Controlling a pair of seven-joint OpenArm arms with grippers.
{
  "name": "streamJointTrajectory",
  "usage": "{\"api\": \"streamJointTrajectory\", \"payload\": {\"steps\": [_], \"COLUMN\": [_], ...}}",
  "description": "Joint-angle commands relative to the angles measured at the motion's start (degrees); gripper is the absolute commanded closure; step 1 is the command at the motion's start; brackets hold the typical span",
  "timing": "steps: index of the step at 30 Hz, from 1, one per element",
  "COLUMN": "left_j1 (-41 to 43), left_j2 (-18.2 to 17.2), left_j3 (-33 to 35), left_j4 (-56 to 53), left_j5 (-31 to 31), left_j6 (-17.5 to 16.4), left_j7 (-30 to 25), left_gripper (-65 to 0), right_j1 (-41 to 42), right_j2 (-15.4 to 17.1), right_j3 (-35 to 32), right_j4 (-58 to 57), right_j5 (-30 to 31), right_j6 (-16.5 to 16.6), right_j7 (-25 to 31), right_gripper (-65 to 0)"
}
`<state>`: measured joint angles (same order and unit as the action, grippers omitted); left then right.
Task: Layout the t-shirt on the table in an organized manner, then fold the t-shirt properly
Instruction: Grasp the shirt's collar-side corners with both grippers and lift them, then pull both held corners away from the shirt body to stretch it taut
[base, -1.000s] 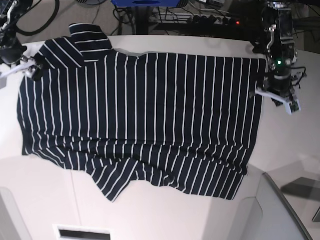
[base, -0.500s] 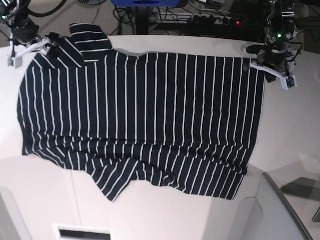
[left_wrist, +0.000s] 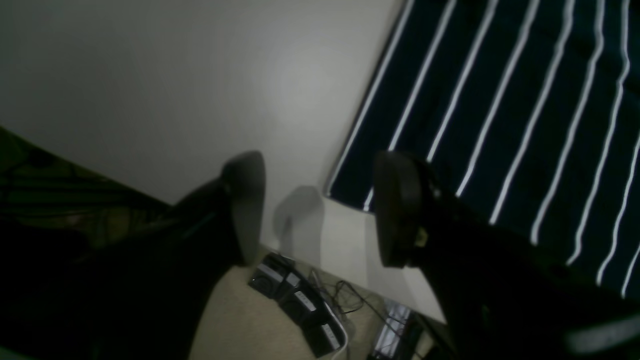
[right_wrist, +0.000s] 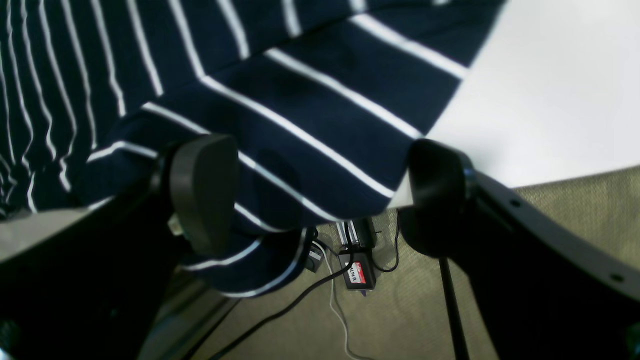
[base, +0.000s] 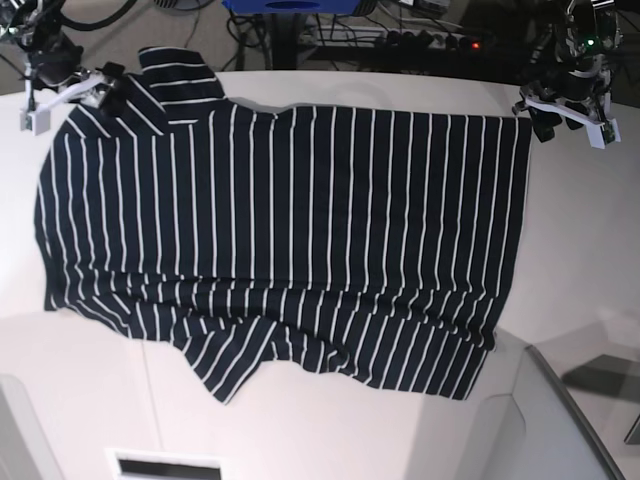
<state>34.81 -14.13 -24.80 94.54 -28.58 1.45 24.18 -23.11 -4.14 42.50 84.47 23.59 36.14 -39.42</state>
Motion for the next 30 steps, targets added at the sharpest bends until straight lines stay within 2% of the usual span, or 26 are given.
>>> {"api": "streamJointTrajectory", "payload": {"steps": [1,4,9,12,14,17,21,30], "left_j1": [0.0,0.0,0.0,0.0,0.0,0.0,0.0,-0.6], "left_j2": [0.4,0.9,1.8,2.3,2.4,3.0,3.7,3.8], "left_j3": [-0.5,-0.5,-0.4,-0.5,-0.5,-1.0,-6.1,-6.4], "left_j4": [0.2,-1.1,-3.1,-3.3,-3.4,-3.5,-6.1,-8.8], "left_j5": [0.1,0.1,0.0,0.0,0.0,-2.1,-8.5,-8.8], "left_j6": [0.0,0.0,0.0,0.0,0.0,0.0,0.0,-0.1], "left_j7": [-0.9,-0.9,-0.9,-0.9,-0.9,-0.9,-0.9,-0.9], "left_gripper": [-33.4,-33.4,-33.4,-33.4,-33.4,-33.4,-33.4,-33.4], "right_j1": [-0.5,-0.4,-0.4,-0.2,-0.1,-0.1,-0.1,-0.1], "right_j2": [-0.1,-0.1,0.2,0.2,0.2,0.2,0.2,0.2], "right_j3": [-0.2,-0.2,-0.1,-0.1,-0.1,-0.1,-0.1,-0.2], "right_j4": [0.1,0.1,0.1,0.1,0.1,0.1,0.1,0.1], "right_j5": [-0.4,-0.6,-0.6,-0.6,-0.6,-0.6,-0.6,-0.7], "right_j6": [1.5,3.3,3.6,3.6,3.6,3.6,3.6,3.6], "right_j7": [-1.7,-1.8,-1.7,-1.8,-1.8,-1.8,-1.8,-1.9], "right_gripper": [-47.3,-35.4,-23.9,-7.2,0.0,-0.8,-0.8,-0.8]}}
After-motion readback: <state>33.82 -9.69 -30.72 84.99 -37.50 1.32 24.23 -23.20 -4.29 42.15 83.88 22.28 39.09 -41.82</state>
